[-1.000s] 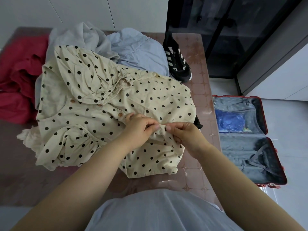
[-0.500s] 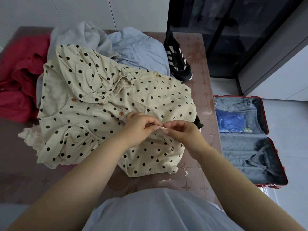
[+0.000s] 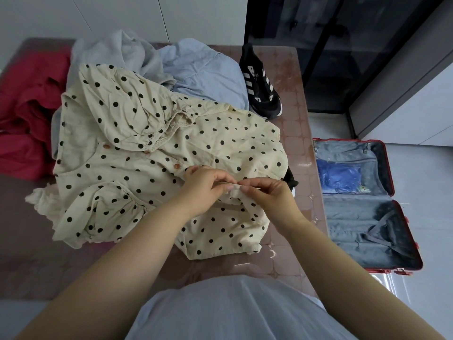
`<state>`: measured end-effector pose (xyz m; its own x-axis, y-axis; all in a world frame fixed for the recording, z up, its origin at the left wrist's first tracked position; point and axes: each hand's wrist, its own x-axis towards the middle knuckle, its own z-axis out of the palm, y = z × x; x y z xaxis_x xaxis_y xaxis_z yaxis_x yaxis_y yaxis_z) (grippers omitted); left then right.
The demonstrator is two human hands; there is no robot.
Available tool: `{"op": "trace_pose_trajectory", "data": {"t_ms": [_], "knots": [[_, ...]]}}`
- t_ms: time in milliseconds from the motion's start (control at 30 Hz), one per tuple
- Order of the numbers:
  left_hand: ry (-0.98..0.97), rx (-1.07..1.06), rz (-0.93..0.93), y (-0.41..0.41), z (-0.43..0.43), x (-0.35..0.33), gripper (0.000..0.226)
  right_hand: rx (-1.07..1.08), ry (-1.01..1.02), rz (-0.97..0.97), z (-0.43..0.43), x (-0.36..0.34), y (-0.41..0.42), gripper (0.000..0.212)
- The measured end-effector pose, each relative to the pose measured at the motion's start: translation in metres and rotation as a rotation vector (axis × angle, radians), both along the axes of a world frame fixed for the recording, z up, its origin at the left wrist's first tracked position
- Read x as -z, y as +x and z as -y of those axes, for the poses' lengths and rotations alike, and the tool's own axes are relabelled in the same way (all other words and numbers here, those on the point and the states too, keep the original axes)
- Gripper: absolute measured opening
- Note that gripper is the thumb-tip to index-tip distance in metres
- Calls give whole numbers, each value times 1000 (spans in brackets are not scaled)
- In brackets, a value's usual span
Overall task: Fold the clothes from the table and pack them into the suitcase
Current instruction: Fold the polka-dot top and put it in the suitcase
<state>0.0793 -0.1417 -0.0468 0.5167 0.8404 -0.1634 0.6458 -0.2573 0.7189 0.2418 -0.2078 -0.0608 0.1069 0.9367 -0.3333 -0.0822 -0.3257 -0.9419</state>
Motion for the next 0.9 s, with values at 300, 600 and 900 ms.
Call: {"op": "trace_pose_trajectory", "data": {"t_ms": [300,600,900], "knots": [[-26,-10,-11,5,1,2,11,-3,35,191,1,7,-2,10],[-109,-83,93,2,1,7,19,-4,48,304,1,9,-6,17],[-131,-52,102,-4,0,-2,26,-95,-45,22,0,-8,3,12]]}}
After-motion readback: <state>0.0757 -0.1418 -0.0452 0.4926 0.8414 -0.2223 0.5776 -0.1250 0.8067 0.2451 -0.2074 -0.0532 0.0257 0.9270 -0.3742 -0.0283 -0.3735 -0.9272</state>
